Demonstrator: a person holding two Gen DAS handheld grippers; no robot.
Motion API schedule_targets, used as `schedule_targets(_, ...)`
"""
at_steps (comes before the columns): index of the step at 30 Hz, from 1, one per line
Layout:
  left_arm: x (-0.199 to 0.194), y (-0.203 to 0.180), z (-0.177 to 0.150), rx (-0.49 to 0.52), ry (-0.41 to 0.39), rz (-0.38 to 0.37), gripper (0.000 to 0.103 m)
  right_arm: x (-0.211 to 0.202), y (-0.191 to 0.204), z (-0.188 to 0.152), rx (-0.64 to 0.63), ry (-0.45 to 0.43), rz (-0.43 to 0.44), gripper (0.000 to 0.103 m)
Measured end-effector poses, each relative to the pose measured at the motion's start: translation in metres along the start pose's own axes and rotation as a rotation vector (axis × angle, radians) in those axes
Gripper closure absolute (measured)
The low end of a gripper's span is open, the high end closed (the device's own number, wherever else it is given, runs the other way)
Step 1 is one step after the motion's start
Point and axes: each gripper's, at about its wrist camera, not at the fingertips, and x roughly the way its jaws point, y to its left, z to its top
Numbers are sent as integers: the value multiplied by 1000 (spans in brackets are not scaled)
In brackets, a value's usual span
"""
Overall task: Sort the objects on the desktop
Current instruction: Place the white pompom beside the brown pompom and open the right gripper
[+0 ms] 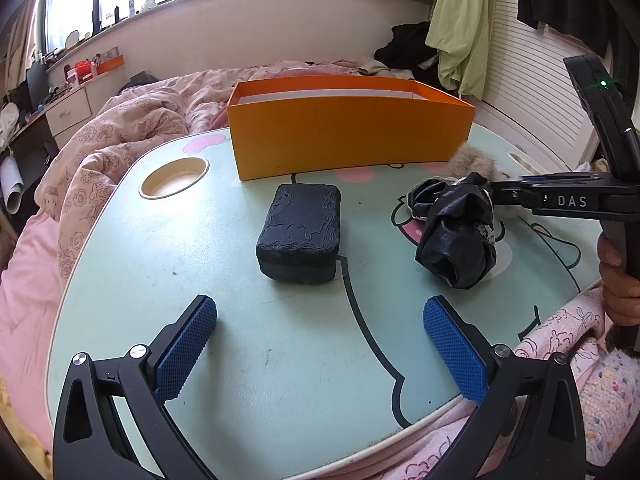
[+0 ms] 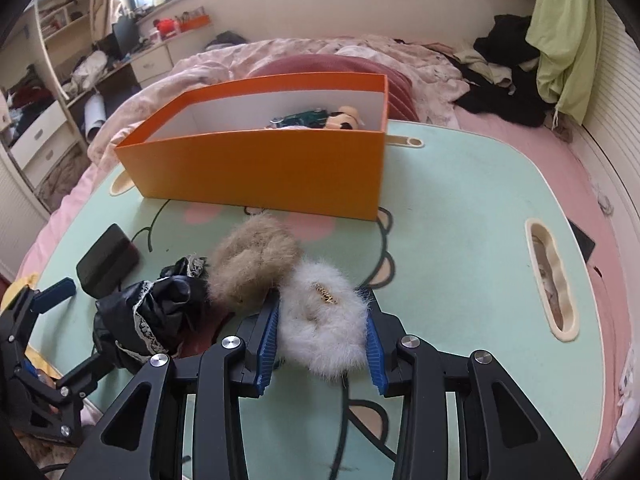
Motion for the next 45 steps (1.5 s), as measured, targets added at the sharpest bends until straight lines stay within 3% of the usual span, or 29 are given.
schedule_targets(3,0,0,0,-1,0,1,0,6,10,0,-13,-21,8,63)
schedule_targets(5,0,0,0,-1,0,2,0,1,10,-4,-1,-52,29,45)
schedule_targets(8,0,0,0,-2,0,2,0,-19,9,-16,3,-131,30,28)
schedule_targets(15,0,-1,0,-2,0,3,0,-33,21,-47,-115,-158,-26,18)
schedule_targets(17,0,-1,0,-3,0,4,0,-25,23,-57,-149,-126,-19,1)
schedule_targets(20,0,-1,0,-2,2,6,0,-18,15,-58,-120,-104,14,0)
schedule_targets(45,0,-1,-1,-7,2,13,0,-15,15,-59,-134,-119,26,0)
